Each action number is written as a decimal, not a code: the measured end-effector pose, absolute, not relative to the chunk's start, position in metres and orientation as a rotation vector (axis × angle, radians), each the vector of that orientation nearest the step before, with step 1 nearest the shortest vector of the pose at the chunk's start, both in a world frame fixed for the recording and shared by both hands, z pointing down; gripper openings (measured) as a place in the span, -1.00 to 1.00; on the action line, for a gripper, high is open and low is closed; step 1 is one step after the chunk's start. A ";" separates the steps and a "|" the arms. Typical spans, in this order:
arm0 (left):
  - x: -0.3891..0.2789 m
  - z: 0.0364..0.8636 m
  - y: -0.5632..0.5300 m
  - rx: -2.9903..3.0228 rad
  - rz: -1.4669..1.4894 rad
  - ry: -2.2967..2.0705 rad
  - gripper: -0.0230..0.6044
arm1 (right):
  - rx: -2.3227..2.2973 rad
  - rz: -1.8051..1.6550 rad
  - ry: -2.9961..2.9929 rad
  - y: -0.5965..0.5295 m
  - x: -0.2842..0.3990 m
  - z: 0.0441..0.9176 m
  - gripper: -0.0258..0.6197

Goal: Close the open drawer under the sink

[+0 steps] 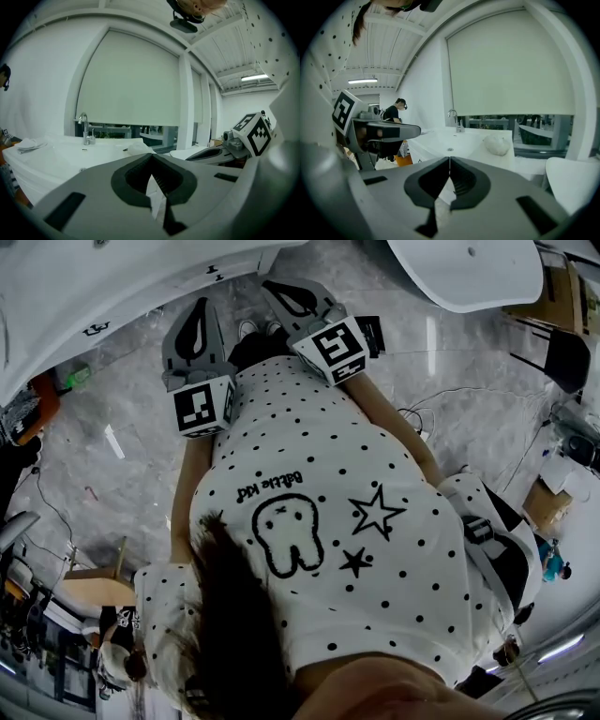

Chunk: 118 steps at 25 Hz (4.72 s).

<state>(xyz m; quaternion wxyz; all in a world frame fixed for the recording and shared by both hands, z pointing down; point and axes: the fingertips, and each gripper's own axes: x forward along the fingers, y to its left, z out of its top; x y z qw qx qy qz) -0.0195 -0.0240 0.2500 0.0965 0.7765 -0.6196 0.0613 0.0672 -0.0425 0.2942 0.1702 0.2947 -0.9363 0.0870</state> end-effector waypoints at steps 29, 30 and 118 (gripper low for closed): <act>0.042 0.248 -0.016 2.314 0.207 -1.865 -0.91 | 0.781 0.196 -2.708 -0.035 0.121 0.285 -0.87; 0.042 0.249 -0.016 2.313 0.210 -1.862 -0.91 | 0.779 0.196 -2.707 -0.035 0.121 0.286 -0.87; 0.044 0.264 -0.014 2.292 0.169 -1.850 -0.91 | 0.747 0.175 -2.686 -0.036 0.121 0.302 -0.87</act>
